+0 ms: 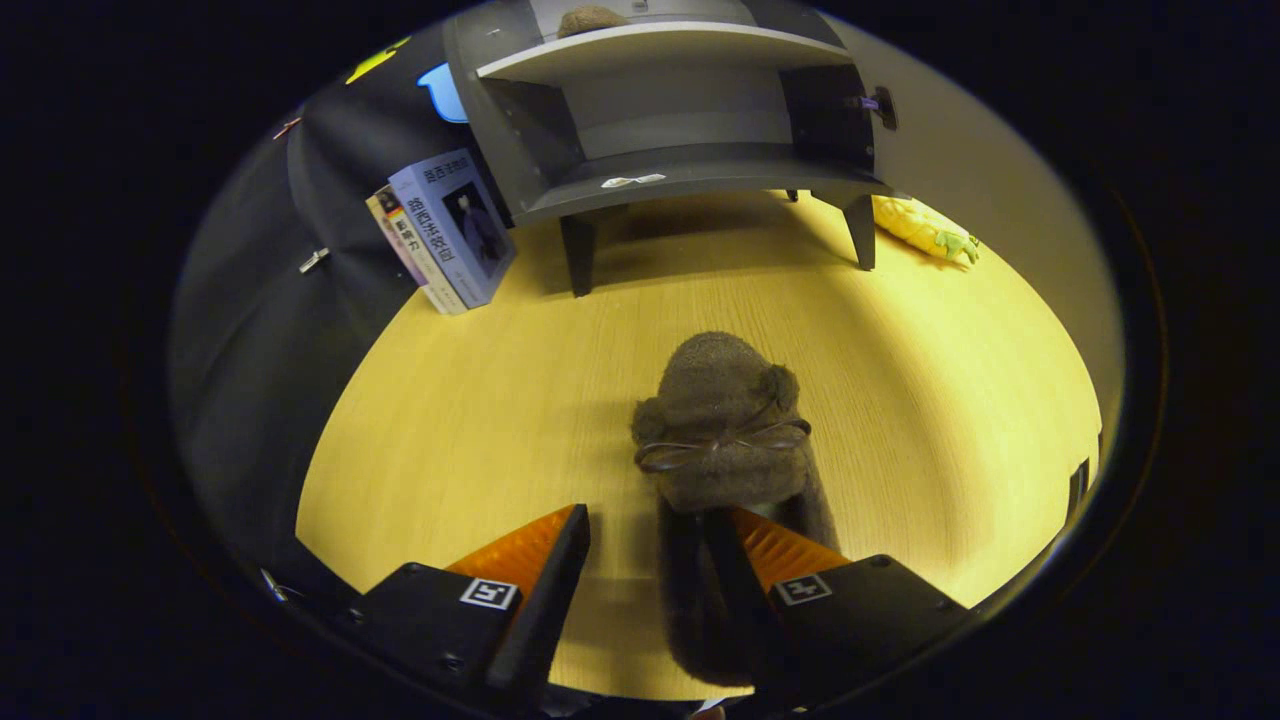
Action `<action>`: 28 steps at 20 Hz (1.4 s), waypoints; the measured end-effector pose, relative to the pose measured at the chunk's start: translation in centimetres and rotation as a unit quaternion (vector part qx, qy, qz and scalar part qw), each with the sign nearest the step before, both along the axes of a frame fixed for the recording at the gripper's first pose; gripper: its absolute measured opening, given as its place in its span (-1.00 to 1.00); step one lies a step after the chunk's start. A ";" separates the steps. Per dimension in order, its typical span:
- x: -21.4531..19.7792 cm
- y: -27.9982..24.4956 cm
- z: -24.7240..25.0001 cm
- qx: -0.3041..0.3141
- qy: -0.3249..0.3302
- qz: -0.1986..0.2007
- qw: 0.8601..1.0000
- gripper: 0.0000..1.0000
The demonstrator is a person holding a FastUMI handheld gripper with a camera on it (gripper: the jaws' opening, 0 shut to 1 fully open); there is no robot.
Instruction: Open the shoe cabinet door, grab the shoes and put them into the shoe cabinet, then close the shoe cabinet door.
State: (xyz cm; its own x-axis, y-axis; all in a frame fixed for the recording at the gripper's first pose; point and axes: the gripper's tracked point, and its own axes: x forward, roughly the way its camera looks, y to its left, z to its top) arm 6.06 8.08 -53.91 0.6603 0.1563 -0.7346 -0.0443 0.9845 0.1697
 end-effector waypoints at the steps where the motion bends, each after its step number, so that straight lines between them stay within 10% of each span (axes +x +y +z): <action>1: 0.9 0.2 -0.2 -0.008 -0.017 0.001 1.000 0.42; 9: 4.8 -0.6 -0.4 -0.036 -0.070 -0.023 0.997 -0.84; 28: 11.4 -5.9 32.2 -0.007 -0.210 -0.067 0.975 -0.84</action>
State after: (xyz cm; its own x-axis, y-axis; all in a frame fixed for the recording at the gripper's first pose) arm 17.46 2.19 -21.69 0.9172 0.0398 -0.3964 0.0226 0.9882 0.1516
